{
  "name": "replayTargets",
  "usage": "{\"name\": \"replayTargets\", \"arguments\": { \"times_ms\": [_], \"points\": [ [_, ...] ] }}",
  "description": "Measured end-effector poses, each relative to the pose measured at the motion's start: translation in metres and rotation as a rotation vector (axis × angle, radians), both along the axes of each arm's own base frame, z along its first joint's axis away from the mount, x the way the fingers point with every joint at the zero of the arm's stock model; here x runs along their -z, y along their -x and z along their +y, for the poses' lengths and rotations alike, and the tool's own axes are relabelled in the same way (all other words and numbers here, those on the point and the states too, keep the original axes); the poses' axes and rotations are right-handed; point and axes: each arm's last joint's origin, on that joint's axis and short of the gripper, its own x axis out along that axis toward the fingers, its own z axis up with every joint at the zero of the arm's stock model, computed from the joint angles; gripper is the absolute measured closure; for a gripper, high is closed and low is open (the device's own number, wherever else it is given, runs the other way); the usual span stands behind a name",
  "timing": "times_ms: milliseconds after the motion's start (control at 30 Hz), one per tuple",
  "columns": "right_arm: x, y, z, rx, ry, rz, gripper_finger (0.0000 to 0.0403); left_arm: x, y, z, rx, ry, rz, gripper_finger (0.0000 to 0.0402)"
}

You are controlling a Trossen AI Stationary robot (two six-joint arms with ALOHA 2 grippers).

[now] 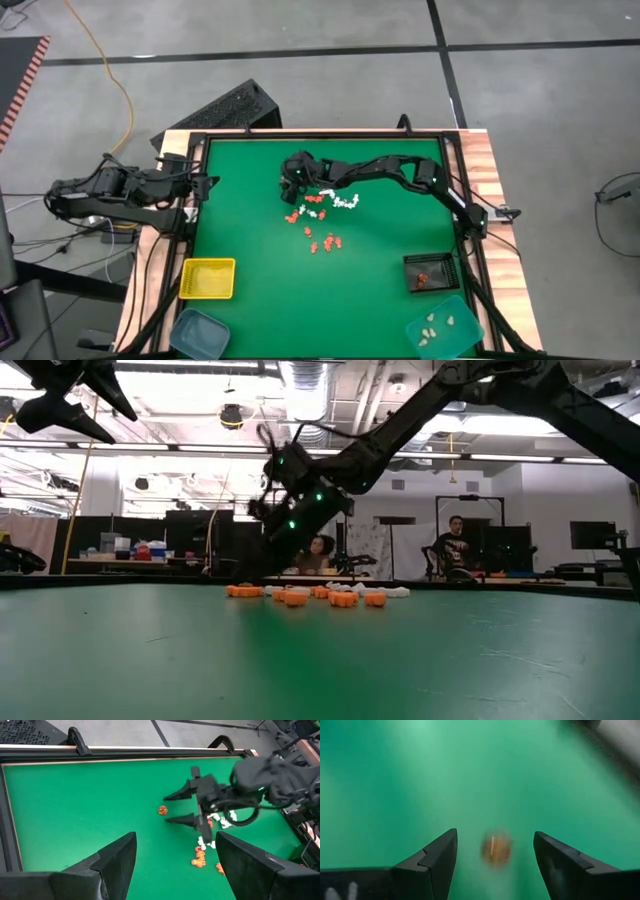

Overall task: Sort Halloween decoration
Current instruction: Put the orange pumpkin toy into the black bin

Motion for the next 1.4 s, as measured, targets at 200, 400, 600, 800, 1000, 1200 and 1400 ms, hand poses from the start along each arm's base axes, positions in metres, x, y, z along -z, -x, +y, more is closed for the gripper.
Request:
{"name": "replayTargets", "arguments": {
  "times_ms": [200,400,600,800,1000,1200,1400],
  "points": [
    [0.0027,-0.0075,-0.0027,0.035,-0.016,-0.015,0.0143,0.0001,0.0000,0.0000,-0.002,0.000,0.000,0.0141],
    [0.0043,-0.0051,-0.0091,0.036,-0.013,-0.002,0.0143,0.0001,0.0000,0.0001,-0.007,0.004,-0.004,0.0141],
    [0.0043,-0.0053,-0.0081,0.029,-0.006,0.002,0.0151,0.0001,0.0001,0.0002,-0.010,0.002,-0.004,0.0141],
    [0.0045,-0.0052,-0.0083,0.022,0.001,0.005,0.0200,0.0001,0.0001,0.0002,-0.011,0.002,-0.005,0.0141],
    [0.0047,-0.0051,-0.0082,0.021,0.000,0.008,0.0265,0.0001,0.0001,0.0002,-0.011,0.002,-0.005,0.0141],
    [0.0048,-0.0051,-0.0080,0.017,-0.003,0.008,0.0311,0.0001,0.0001,0.0002,-0.010,0.001,-0.004,0.0141],
    [0.0049,-0.0049,-0.0077,0.023,-0.030,0.002,0.0325,0.0001,0.0001,0.0002,-0.010,0.001,-0.004,0.0141]
  ]
}}
